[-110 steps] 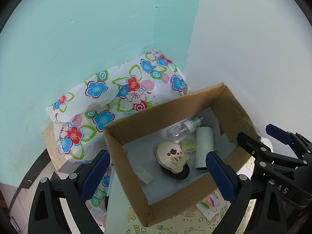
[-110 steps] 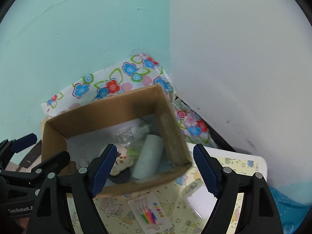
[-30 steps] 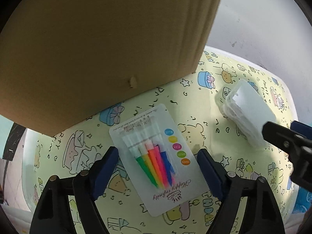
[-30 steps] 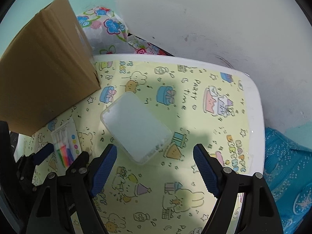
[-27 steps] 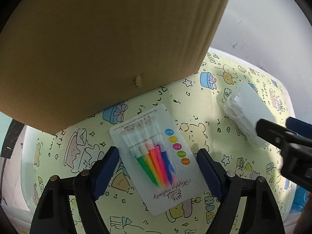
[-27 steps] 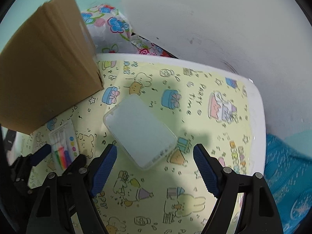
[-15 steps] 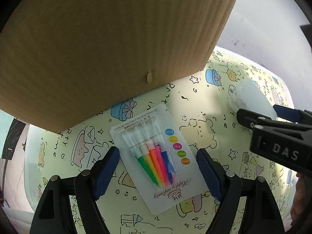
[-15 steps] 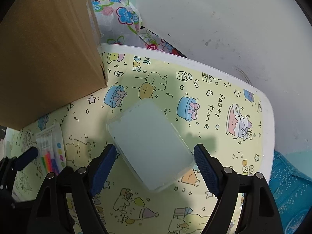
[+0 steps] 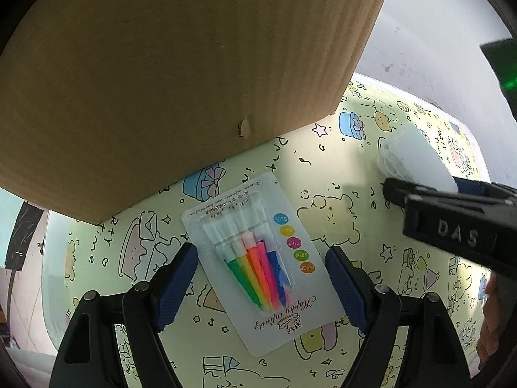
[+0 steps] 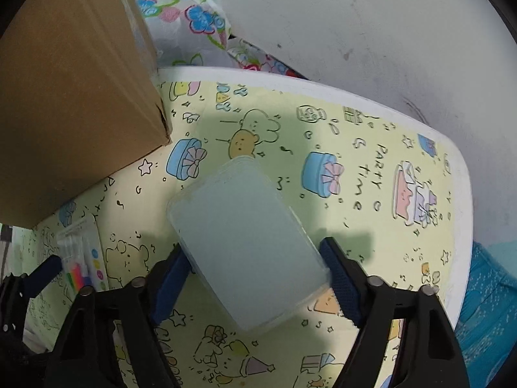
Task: Organize objects
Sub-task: 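Lower the left gripper onto the marker pack while the right approaches the clear box, then grasp the marker pack with the left gripper while the right grasps the clear box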
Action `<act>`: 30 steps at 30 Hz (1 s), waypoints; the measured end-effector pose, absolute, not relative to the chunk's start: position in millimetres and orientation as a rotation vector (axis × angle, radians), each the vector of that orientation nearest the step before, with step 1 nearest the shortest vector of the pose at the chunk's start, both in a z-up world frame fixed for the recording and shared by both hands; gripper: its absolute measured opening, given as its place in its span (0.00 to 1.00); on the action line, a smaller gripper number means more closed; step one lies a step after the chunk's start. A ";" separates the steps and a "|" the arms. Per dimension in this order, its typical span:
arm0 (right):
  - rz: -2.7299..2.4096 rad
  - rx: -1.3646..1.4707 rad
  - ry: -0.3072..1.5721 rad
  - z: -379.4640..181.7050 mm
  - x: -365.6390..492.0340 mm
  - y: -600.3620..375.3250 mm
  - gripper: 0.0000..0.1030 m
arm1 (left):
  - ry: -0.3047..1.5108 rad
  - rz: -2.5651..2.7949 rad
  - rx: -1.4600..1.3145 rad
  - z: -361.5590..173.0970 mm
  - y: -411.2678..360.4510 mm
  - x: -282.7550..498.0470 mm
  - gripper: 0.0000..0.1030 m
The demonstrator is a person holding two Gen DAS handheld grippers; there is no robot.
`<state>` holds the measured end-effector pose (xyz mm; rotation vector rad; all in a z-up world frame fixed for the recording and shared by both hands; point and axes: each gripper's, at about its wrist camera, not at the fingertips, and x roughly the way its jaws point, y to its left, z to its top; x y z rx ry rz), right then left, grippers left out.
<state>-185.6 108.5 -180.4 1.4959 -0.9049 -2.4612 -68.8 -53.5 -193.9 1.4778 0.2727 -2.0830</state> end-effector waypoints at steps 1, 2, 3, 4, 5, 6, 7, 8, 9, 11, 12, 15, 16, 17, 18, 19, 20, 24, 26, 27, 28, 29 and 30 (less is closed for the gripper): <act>-2.462 1.495 -0.900 -179.2 -183.0 106.6 0.71 | 0.271 -2.082 1.478 -193.5 -52.2 -68.2 0.80; -2.462 1.494 -0.903 -178.4 -180.2 105.4 0.69 | 0.268 -2.081 1.477 -193.2 -51.1 -67.8 0.80; -2.461 1.489 -0.907 -177.5 -176.7 103.8 0.67 | 0.264 -2.080 1.477 -192.8 -49.9 -67.4 0.80; -2.458 1.483 -0.913 -176.6 -172.7 101.9 0.66 | 0.262 -2.078 1.478 -192.5 -48.3 -66.8 0.79; -2.454 1.479 -0.918 -175.8 -168.4 99.7 0.65 | 0.253 -2.078 1.478 -192.0 -46.0 -66.3 0.73; -2.449 1.474 -0.919 -175.0 -165.2 97.6 0.65 | 0.246 -2.083 1.481 -191.2 -43.3 -66.0 0.68; -2.446 1.472 -0.922 -174.2 -161.7 95.2 0.65 | 0.216 -2.084 1.476 -189.6 -39.1 -66.2 0.65; -2.444 1.472 -0.925 -173.6 -158.9 93.6 0.64 | 0.202 -2.080 1.488 -190.3 -35.8 -66.2 0.64; -2.446 1.470 -0.926 -173.4 -156.6 92.5 0.64 | 0.205 -2.077 1.489 -190.7 -34.4 -64.9 0.63; -2.466 1.456 -0.932 -170.3 -151.6 92.6 0.64 | 0.218 -2.078 1.487 -189.2 -32.7 -61.9 0.62; -2.471 1.450 -0.936 -169.5 -149.9 93.6 0.64 | 0.224 -2.078 1.486 -188.6 -32.2 -60.8 0.61; -2.474 1.436 -0.953 -167.6 -145.7 96.8 0.64 | 0.229 -2.082 1.480 -186.3 -28.7 -56.6 0.59; -2.473 1.433 -0.957 -166.7 -143.7 96.9 0.64 | 0.231 -2.083 1.478 -185.6 -27.7 -55.3 0.58; -2.475 1.430 -0.962 -166.2 -142.5 97.2 0.64 | 0.229 -2.083 1.477 -184.6 -26.0 -53.8 0.57; -2.476 1.427 -0.967 -165.1 -140.1 97.6 0.64 | 0.124 -2.157 1.503 -183.6 -25.9 -53.4 0.56; -2.478 1.423 -0.971 -164.4 -139.3 98.4 0.64 | 0.130 -2.158 1.504 -182.6 -24.6 -51.5 0.53; -2.481 1.419 -0.975 -163.7 -138.0 99.4 0.63 | 0.131 -2.159 1.502 -181.7 -23.6 -50.4 0.53; -2.495 1.411 -0.985 -161.3 -132.0 104.4 0.63 | 0.147 -2.160 1.505 -179.0 -19.0 -44.7 0.52; -2.499 1.409 -0.995 -160.5 -129.7 105.6 0.63 | 0.137 -2.162 1.501 -176.9 -15.4 -41.2 0.51; -2.499 1.408 -0.998 -160.3 -129.7 105.6 0.63 | 0.133 -2.164 1.499 -176.0 -14.1 -39.8 0.51; -2.500 1.406 -1.001 -160.8 -130.1 105.9 0.63 | 0.130 -2.163 1.496 -174.8 -12.6 -37.8 0.51; -2.501 1.404 -1.003 -160.7 -130.6 105.9 0.63 | 0.131 -2.165 1.490 -173.4 -12.0 -35.9 0.51; -2.500 1.402 -1.003 -160.5 -131.9 105.9 0.63 | 0.131 -2.166 1.487 -171.8 -11.2 -34.2 0.51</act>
